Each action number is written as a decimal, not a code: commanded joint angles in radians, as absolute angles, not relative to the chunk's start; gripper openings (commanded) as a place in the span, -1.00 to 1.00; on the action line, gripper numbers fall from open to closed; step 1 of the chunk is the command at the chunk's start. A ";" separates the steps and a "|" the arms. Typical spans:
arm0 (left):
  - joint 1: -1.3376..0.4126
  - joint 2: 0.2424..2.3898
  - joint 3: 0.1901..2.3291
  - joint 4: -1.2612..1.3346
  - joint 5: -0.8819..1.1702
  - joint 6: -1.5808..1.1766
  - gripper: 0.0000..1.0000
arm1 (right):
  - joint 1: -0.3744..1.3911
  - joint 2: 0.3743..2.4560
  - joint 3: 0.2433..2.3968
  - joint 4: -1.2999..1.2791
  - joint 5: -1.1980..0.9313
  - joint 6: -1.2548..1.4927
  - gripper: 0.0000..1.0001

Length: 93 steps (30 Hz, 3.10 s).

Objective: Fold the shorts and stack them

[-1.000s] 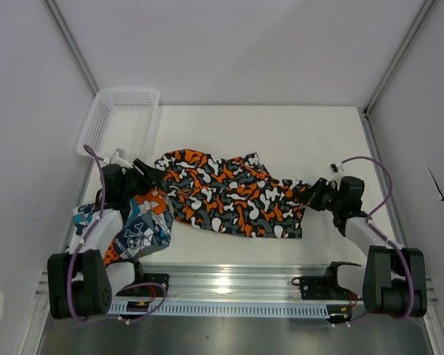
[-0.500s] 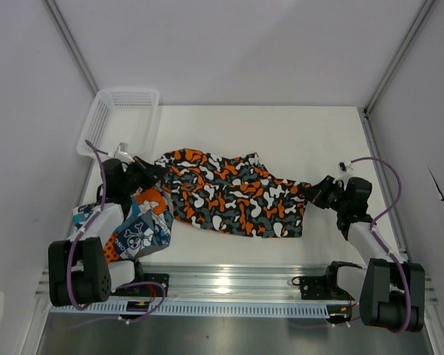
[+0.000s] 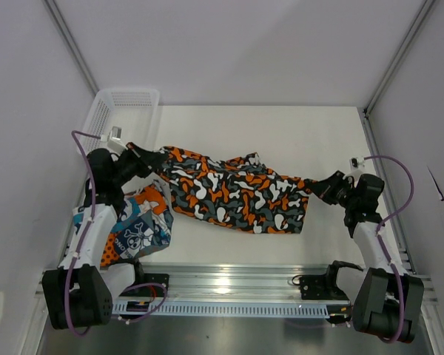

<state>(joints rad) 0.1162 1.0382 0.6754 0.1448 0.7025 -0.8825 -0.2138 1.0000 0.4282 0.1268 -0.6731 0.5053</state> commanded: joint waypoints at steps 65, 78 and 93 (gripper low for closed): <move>0.261 0.974 1.365 -0.084 0.907 -1.111 -1.00 | -0.520 0.896 1.310 -0.224 -0.922 0.732 -1.00; 0.259 0.872 1.241 -0.356 0.765 -0.983 -1.00 | -0.518 0.846 1.394 -0.687 -0.753 0.502 -1.00; 0.011 1.570 1.274 -0.249 0.572 -0.881 0.79 | -0.279 1.627 1.472 -0.535 -0.541 0.512 0.50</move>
